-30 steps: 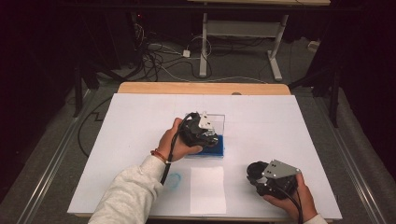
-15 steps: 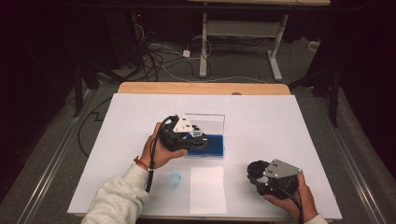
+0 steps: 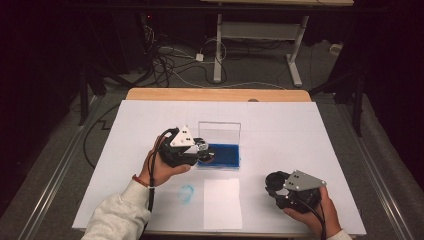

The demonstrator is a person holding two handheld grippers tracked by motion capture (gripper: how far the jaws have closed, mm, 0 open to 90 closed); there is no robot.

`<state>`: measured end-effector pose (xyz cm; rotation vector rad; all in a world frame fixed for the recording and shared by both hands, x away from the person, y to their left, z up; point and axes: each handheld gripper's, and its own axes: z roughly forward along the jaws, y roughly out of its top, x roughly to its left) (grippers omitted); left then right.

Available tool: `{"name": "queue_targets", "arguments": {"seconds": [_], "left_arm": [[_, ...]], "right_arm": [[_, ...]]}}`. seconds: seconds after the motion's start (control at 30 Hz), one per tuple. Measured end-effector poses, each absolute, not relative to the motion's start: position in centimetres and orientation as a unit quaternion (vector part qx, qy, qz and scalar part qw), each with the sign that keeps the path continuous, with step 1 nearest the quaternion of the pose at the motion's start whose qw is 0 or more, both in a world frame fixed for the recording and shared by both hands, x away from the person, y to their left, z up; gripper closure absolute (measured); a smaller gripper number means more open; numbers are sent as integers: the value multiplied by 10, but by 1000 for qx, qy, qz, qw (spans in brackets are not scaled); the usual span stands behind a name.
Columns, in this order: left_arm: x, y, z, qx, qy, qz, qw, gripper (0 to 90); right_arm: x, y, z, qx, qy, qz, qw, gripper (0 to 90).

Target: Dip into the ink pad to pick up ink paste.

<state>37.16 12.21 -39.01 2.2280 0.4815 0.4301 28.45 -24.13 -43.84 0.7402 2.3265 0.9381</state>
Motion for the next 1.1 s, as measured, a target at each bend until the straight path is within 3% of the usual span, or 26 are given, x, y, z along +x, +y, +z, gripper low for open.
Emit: {"name": "queue_targets", "arguments": {"seconds": [1.1], "left_arm": [[335,145,-393,890,177,156,390,551]], "right_arm": [[287,-247,-434,281,849,356,271,385]]}}
